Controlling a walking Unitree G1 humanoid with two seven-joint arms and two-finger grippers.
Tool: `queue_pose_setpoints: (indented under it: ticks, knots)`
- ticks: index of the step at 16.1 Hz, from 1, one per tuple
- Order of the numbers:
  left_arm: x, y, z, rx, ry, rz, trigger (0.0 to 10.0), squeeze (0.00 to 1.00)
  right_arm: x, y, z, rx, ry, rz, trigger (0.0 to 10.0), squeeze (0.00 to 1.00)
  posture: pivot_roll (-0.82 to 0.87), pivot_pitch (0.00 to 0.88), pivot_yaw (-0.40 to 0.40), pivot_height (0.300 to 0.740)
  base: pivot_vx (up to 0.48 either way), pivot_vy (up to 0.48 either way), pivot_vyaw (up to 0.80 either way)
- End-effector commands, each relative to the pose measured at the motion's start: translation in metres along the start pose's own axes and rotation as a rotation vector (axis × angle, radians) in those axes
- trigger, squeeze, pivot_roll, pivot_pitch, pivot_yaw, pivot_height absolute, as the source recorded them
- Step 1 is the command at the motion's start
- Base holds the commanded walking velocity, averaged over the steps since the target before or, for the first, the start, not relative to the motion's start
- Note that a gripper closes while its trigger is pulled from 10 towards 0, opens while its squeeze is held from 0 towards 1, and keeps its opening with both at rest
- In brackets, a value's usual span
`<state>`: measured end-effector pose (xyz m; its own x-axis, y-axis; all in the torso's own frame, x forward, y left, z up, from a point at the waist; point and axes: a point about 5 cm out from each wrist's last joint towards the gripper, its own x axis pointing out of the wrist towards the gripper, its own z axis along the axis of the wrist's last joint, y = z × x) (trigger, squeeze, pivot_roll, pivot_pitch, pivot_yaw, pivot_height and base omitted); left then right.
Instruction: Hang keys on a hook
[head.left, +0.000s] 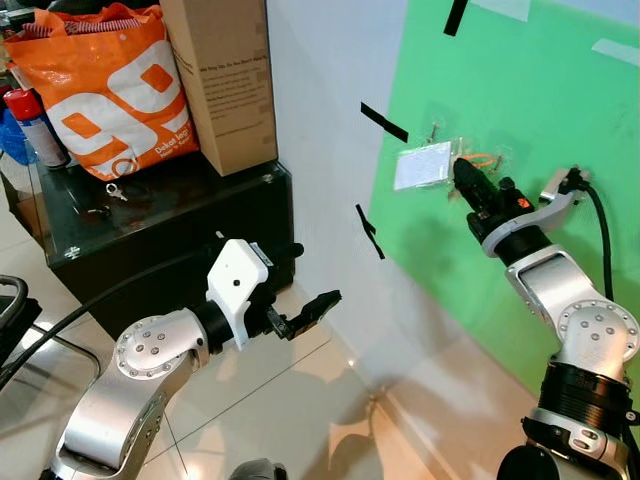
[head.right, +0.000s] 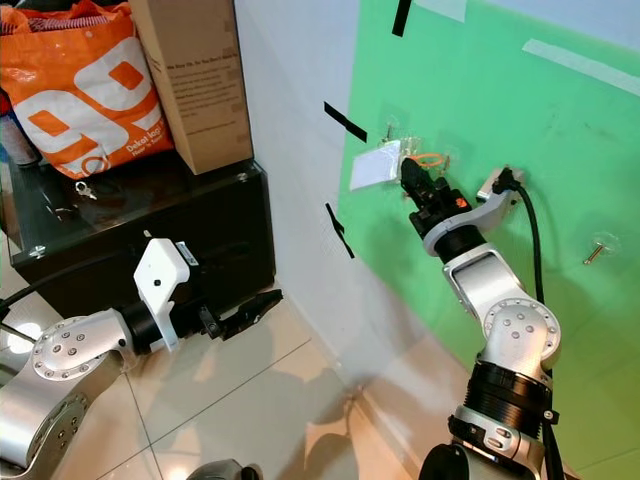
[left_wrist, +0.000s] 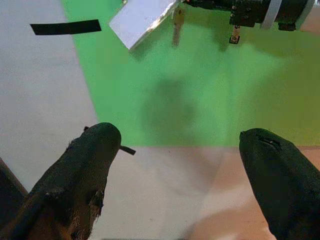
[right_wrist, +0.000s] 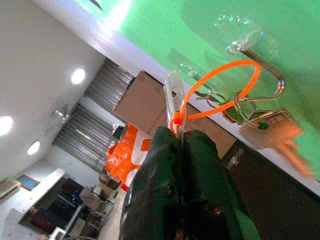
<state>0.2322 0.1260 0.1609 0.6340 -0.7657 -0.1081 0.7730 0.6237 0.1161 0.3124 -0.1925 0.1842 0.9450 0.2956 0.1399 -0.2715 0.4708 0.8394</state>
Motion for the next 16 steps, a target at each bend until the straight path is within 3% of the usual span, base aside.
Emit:
queue_pose_setpoints:
  ticks: [1, 8, 16]
  knots:
    - [-0.001, 0.001, 0.006, 0.017, -0.008, -0.009, 10.0, 0.00, -0.007, -0.009, 0.007, 0.023, -0.044, -0.047, 10.0, 0.00, 0.03, 0.000, 0.038, 0.740, 0.000, 0.000, 0.00]
    - [0.001, -0.001, 0.007, 0.017, -0.005, -0.018, 10.0, 0.00, -0.029, -0.024, 0.006, 0.052, -0.069, -0.115, 10.0, 0.00, 0.03, 0.000, 0.039, 0.740, 0.000, 0.000, 0.00]
    - [0.000, 0.000, 0.006, 0.019, -0.002, -0.023, 10.0, 0.00, -0.037, -0.033, -0.002, 0.104, -0.076, -0.150, 10.0, 0.00, 0.03, 0.000, 0.042, 0.740, 0.000, 0.000, 0.00]
